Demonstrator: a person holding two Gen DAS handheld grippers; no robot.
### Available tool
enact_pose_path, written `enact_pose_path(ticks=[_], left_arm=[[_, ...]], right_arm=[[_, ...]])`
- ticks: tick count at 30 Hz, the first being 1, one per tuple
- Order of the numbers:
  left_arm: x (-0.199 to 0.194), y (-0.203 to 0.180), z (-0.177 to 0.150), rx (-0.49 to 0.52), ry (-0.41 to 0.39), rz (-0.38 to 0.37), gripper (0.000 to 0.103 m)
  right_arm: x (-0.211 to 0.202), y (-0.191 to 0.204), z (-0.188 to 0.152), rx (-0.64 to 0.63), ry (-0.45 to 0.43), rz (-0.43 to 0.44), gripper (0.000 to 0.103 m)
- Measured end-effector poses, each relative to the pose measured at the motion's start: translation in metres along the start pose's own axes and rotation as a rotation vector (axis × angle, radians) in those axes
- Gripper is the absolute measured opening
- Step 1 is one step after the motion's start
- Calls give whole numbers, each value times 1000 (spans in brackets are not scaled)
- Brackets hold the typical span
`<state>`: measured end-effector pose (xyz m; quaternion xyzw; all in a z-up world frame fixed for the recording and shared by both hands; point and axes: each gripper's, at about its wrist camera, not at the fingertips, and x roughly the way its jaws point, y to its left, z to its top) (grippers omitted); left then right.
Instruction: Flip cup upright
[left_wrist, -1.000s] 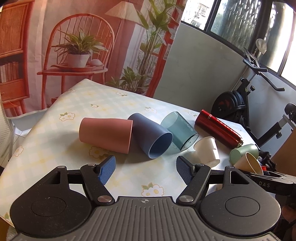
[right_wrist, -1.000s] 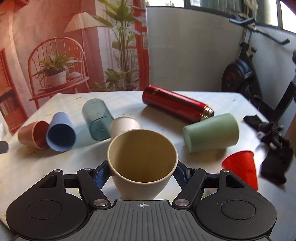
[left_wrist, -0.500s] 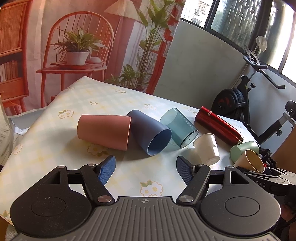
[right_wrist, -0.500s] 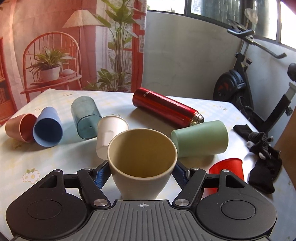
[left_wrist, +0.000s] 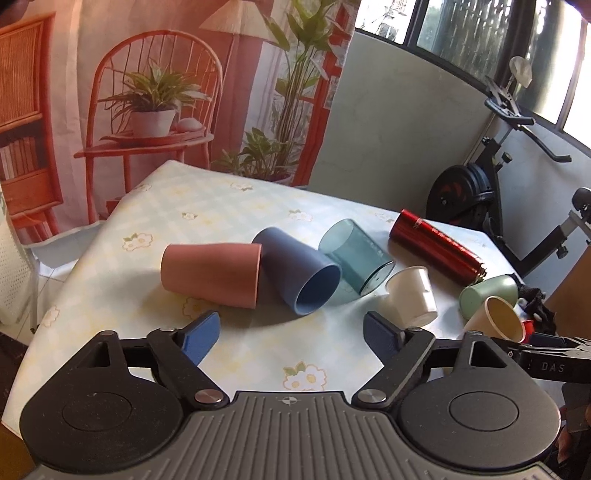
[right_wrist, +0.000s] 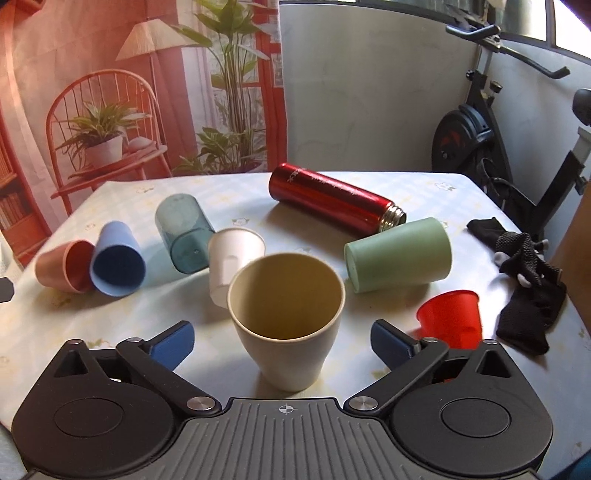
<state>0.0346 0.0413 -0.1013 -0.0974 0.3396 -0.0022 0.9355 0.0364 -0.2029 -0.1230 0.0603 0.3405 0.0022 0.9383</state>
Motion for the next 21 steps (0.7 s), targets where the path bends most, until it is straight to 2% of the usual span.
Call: enact_pose_path(ticks=[7, 16, 21], left_arm=[[-20, -10, 14, 21, -6, -8, 91], [-58, -23, 18, 100, -86, -6, 91], [-70, -27, 18, 103, -118, -6, 91]], right_arm=[[-35, 5, 13, 23, -4, 16, 102], [-70, 19, 18, 17, -36, 27, 102], [-78, 25, 17, 4, -34, 36, 102]])
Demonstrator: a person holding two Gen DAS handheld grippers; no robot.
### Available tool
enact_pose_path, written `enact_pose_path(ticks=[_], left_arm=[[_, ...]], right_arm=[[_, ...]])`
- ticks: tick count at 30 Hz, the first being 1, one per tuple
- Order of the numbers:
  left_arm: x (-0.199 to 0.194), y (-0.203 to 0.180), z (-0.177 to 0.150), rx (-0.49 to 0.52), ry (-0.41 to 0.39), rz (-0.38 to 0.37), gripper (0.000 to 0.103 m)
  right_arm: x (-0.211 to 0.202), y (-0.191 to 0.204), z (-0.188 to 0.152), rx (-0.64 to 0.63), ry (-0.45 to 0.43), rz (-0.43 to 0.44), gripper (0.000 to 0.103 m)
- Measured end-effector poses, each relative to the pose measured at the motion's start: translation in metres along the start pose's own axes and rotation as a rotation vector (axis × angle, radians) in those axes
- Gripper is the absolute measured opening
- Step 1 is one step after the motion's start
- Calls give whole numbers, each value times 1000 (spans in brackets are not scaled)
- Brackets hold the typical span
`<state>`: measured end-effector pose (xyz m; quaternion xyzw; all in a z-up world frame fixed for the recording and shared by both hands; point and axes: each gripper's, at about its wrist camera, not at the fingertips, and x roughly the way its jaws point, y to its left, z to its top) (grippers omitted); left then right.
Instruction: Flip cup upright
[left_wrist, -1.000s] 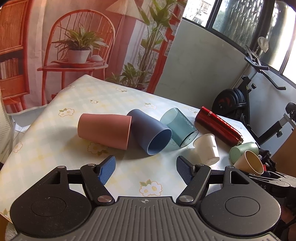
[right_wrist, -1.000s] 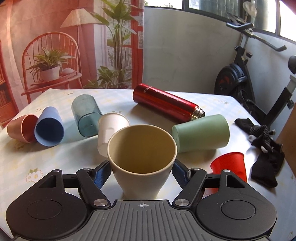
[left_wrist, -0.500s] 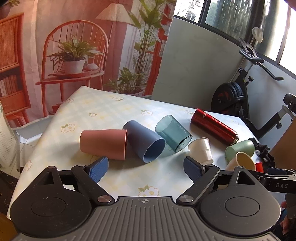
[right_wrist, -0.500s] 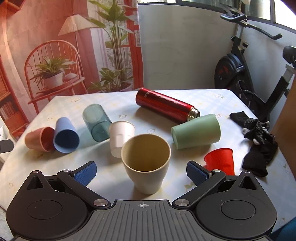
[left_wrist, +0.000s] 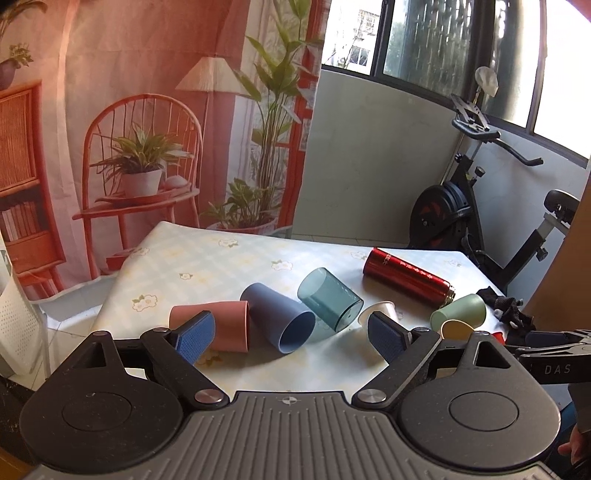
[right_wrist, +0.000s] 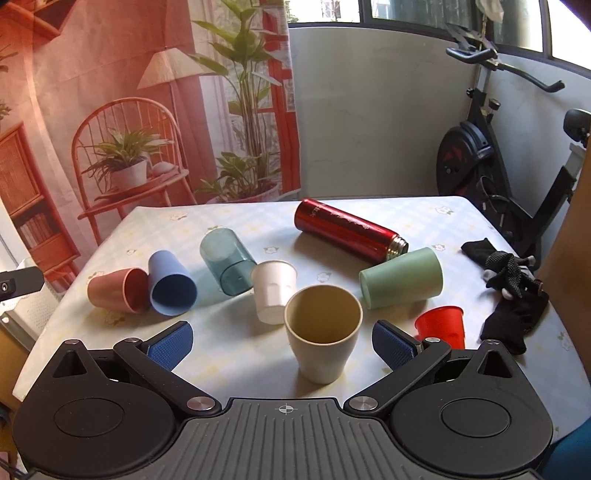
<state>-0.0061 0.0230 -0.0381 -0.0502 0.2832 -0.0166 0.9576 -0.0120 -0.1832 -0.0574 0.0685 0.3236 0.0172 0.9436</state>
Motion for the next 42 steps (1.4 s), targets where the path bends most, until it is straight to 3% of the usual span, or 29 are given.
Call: enact_pose_path(ticks=[8, 42], left_arm=[[-10, -6, -1, 36, -22, 43, 91], [-31, -15, 1, 99, -108, 31, 92]], right_arm=[[-9, 2, 0, 3, -11, 6, 102], [-30, -1, 7, -1, -86, -12, 102]])
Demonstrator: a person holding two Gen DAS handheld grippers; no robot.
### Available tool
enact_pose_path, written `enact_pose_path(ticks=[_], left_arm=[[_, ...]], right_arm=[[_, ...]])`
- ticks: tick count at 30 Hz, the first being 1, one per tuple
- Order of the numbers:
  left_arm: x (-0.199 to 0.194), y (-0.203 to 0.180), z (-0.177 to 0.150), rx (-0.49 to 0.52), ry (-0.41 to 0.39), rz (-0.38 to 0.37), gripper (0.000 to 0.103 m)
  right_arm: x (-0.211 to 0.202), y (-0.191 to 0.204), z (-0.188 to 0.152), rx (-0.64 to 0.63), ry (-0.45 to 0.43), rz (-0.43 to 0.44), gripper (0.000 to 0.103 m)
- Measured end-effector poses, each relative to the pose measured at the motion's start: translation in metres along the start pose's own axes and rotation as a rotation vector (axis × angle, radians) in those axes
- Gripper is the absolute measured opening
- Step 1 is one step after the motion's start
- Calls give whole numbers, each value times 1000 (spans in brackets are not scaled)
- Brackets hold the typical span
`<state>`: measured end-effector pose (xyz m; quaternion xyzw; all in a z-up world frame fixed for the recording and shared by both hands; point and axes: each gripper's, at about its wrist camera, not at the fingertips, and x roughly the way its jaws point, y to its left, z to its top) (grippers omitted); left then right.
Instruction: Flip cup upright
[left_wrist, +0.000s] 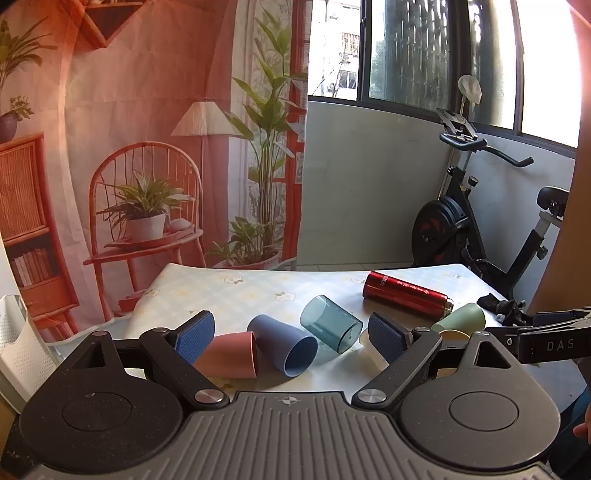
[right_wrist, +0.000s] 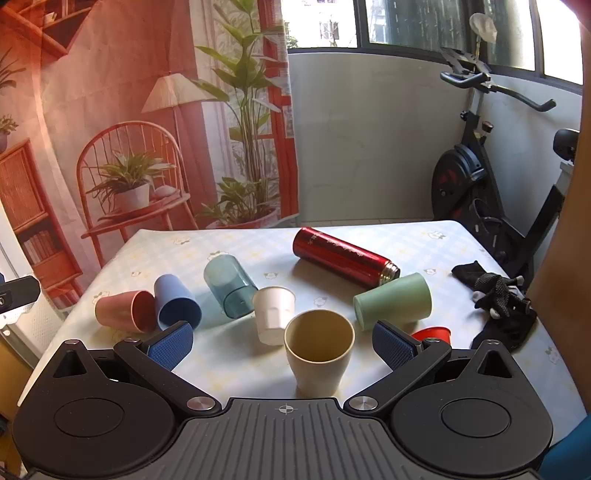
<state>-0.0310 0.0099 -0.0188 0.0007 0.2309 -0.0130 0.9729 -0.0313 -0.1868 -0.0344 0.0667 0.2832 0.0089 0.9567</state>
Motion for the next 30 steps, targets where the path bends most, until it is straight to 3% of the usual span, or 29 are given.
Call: enact_pose_path(ticks=[30], left_arm=[[-5, -1, 7, 19, -26, -4, 95]], right_arm=[[-6, -1, 5, -2, -26, -2, 102]])
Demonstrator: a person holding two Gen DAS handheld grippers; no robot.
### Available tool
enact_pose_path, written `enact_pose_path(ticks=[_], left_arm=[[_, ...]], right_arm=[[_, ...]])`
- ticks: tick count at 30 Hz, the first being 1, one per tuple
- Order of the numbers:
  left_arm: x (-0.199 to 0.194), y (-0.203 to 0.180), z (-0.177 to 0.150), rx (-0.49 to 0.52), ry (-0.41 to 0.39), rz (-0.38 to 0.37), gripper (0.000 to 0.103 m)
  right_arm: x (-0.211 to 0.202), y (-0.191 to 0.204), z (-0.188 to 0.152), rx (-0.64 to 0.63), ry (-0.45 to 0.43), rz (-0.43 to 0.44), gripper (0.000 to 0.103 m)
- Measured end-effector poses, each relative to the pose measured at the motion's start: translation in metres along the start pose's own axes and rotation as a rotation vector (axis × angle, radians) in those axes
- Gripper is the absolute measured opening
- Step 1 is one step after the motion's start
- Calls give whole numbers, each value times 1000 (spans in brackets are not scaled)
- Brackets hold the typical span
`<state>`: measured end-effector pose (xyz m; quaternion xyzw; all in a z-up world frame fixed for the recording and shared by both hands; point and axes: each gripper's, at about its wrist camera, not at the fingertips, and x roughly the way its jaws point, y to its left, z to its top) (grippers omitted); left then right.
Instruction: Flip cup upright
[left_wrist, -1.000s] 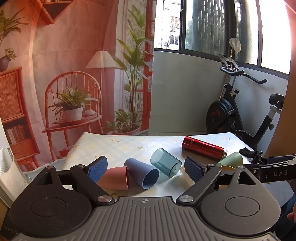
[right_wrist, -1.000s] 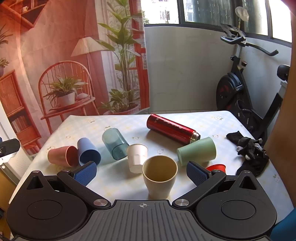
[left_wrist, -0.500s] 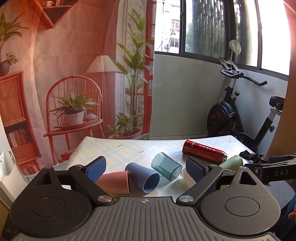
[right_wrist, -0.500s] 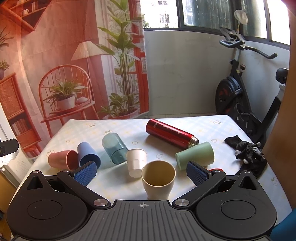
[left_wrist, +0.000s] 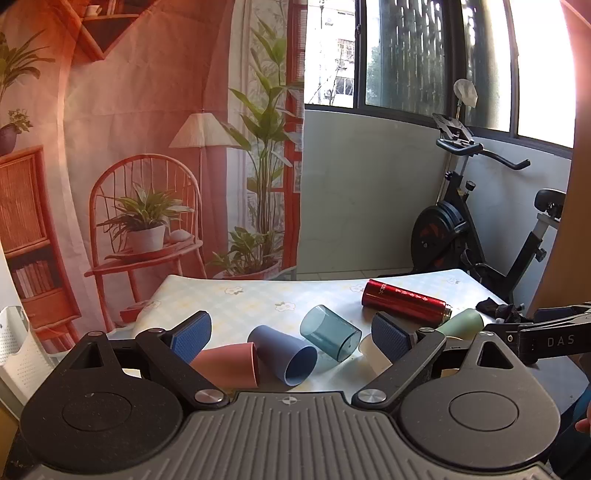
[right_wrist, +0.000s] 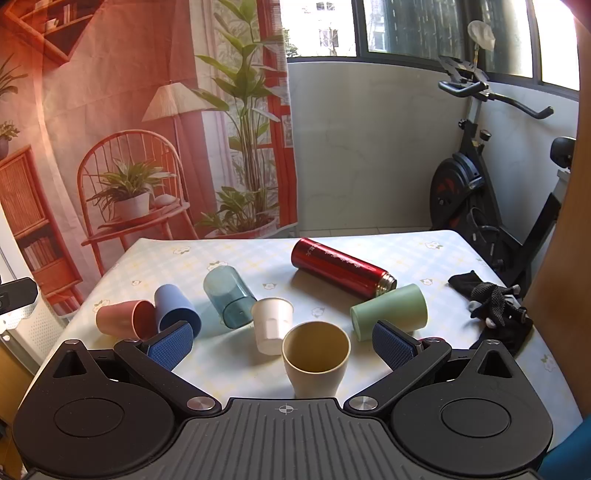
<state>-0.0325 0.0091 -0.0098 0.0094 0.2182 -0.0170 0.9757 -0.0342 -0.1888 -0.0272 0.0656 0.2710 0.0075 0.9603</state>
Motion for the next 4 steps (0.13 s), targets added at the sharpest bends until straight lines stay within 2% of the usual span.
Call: enact_pose_path(ticks=[4], left_arm=[[1, 0, 0, -2, 3, 0, 95]], right_arm=[[0, 0, 0, -1, -2, 0, 102]])
